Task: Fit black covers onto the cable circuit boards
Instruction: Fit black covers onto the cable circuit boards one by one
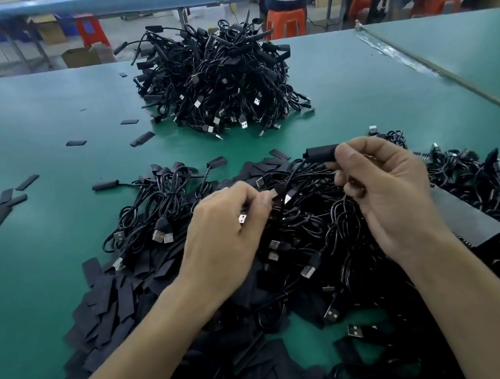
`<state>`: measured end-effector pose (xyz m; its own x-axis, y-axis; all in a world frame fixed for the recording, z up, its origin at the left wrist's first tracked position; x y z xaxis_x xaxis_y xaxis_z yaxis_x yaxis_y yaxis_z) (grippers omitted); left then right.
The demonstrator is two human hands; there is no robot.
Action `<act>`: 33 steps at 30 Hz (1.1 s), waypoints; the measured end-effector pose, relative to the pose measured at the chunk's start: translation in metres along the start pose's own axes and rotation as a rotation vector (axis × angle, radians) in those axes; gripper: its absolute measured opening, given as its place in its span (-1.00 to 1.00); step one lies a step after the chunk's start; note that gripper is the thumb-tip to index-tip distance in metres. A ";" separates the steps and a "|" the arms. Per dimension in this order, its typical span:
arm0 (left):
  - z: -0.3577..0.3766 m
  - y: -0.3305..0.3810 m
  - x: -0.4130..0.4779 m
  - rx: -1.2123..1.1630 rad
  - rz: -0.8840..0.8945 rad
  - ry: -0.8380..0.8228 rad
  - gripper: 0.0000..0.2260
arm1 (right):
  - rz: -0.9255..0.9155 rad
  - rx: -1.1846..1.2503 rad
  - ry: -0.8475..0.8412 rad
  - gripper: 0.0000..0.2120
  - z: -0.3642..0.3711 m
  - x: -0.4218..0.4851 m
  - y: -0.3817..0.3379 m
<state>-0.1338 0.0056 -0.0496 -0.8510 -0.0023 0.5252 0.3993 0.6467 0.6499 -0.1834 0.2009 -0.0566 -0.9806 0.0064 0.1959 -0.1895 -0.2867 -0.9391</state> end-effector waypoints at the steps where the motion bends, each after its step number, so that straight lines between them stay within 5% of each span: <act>1: -0.001 -0.001 0.003 -0.061 -0.008 -0.035 -0.76 | -0.004 -0.022 -0.001 -0.98 0.002 -0.001 0.000; 4: 0.004 -0.003 0.004 -0.143 -0.071 -0.198 -0.70 | 0.003 -0.005 0.006 -0.97 0.003 -0.001 0.000; 7: 0.017 0.007 -0.002 0.016 0.060 -0.321 -0.66 | 0.024 0.050 -0.015 -0.97 0.004 -0.001 0.000; 12: -0.002 0.007 0.007 -0.223 -0.037 -0.127 -0.73 | -0.032 0.041 0.018 -0.97 0.000 -0.002 -0.003; 15: -0.037 -0.020 0.020 -0.323 -0.186 0.123 -0.79 | -0.217 -0.328 0.088 -0.90 -0.001 -0.006 -0.012; 18: -0.066 -0.053 0.025 -0.089 -0.331 0.270 -0.77 | -0.410 -0.803 0.206 -0.90 0.005 -0.016 -0.022; 20: -0.077 -0.071 0.024 0.157 -0.409 0.259 -0.79 | -0.458 -1.063 0.292 -0.95 0.006 -0.021 -0.028; 23: -0.071 -0.088 0.021 0.416 -0.486 0.057 -0.61 | -0.208 -1.433 0.297 -0.83 -0.002 -0.014 -0.012; 26: -0.065 -0.088 0.018 0.471 -0.506 -0.017 -0.56 | -0.025 -1.524 0.251 -0.71 -0.006 -0.013 -0.003; 33: -0.075 -0.072 0.016 0.494 -0.460 0.160 -0.61 | -0.144 -1.508 0.230 -0.79 0.004 -0.015 -0.017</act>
<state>-0.1501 -0.0980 -0.0467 -0.8208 -0.4473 0.3552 -0.2242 0.8244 0.5198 -0.1650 0.2015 -0.0423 -0.9093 0.1322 0.3947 -0.0144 0.9377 -0.3472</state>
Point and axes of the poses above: each hand's wrist, its own x-axis towards the middle knuckle, its own z-axis out of the palm, y = z × x, the point moved 8 cm from there along x, towards the middle knuckle, and after that the axes turned 2 degrees about -x, right-handed, at the moved point
